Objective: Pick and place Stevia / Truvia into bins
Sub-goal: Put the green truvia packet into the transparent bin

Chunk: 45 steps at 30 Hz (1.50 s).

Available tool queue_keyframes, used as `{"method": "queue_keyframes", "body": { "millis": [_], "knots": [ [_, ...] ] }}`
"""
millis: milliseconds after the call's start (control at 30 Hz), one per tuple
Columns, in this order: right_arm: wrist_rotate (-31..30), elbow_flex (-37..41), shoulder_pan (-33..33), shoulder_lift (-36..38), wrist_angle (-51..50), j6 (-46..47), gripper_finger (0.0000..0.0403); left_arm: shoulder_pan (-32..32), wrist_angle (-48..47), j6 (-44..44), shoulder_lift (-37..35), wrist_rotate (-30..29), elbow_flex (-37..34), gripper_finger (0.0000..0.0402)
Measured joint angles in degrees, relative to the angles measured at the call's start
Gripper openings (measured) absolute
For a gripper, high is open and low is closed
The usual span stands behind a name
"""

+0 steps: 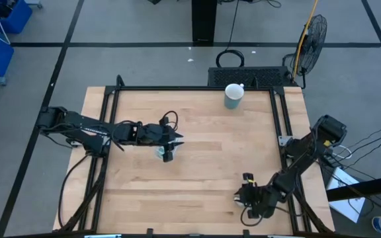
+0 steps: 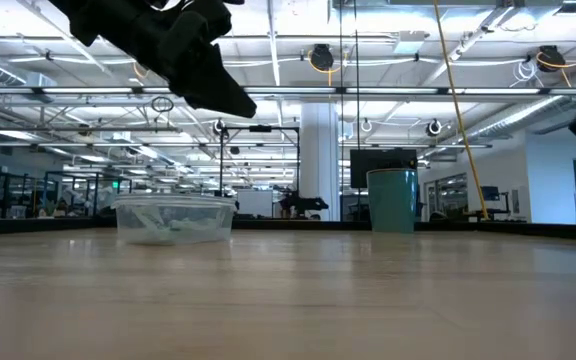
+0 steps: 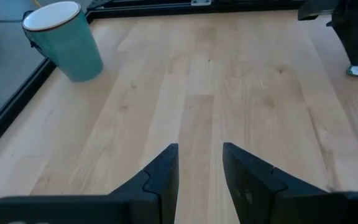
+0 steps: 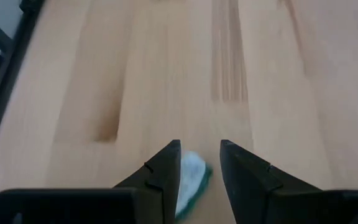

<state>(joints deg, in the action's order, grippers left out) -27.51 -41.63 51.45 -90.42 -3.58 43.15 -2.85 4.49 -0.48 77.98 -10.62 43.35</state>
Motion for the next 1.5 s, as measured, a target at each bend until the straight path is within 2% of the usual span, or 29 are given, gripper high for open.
{"method": "queue_keyframes", "body": {
  "millis": [167,400,533,700,833,1000,1167,1233,1333,1400,1500],
  "knots": [
    [0.5,0.0,1.9,-1.8,-5.1,5.8,0.0105,0.0,0.0,-0.2,0.0,0.0,0.0,0.0132],
    [0.6,-0.1,0.5,-4.2,-3.1,5.7,0.0105,0.0,0.0,0.0,0.0,0.0,0.0,0.0132],
    [2.7,-0.1,-0.1,-4.2,-3.1,5.7,0.0102,0.0,0.0,0.2,0.0,0.0,0.0,0.0132],
    [3.5,-0.1,-1.0,-4.3,-2.5,2.8,0.006,0.0,0.0,0.3,0.0,0.0,0.0,0.0132],
    [4.7,0.1,-2.7,-3.9,1.0,-5.3,0.0007,0.0,0.0,1.3,0.0,0.0,0.0,0.0131],
    [4.5,0.2,-6.8,-1.2,3.1,-16.8,0.0002,-0.3,3.5,3.2,-0.9,-3.2,0.0,0.0131],
    [3.6,0.1,-14.6,2.8,5.3,-31.5,0.0001,-0.3,7.8,4.8,-5.8,-6.6,0.0,0.0131],
    [1.3,0.1,-18.4,3.7,8.0,-39.5,0.0001,-0.3,8.0,6.0,-8.3,-9.5,0.0,0.0131],
    [-0.5,0.1,-25.9,3.3,18.0,-51.4,0.0001,-0.3,7.9,7.5,-12.4,-16.9,0.0,0.0131],
    [3.9,0.1,-31.4,2.1,26.9,-57.9,0.0001,-0.2,7.6,7.8,-14.7,-20.8,0.1,0.0131],
    [14.7,-0.9,-38.8,-1.5,38.9,-63.5,0.0,0.0,7.4,6.3,-16.6,-23.1,0.1,0.0131]
  ]
}}
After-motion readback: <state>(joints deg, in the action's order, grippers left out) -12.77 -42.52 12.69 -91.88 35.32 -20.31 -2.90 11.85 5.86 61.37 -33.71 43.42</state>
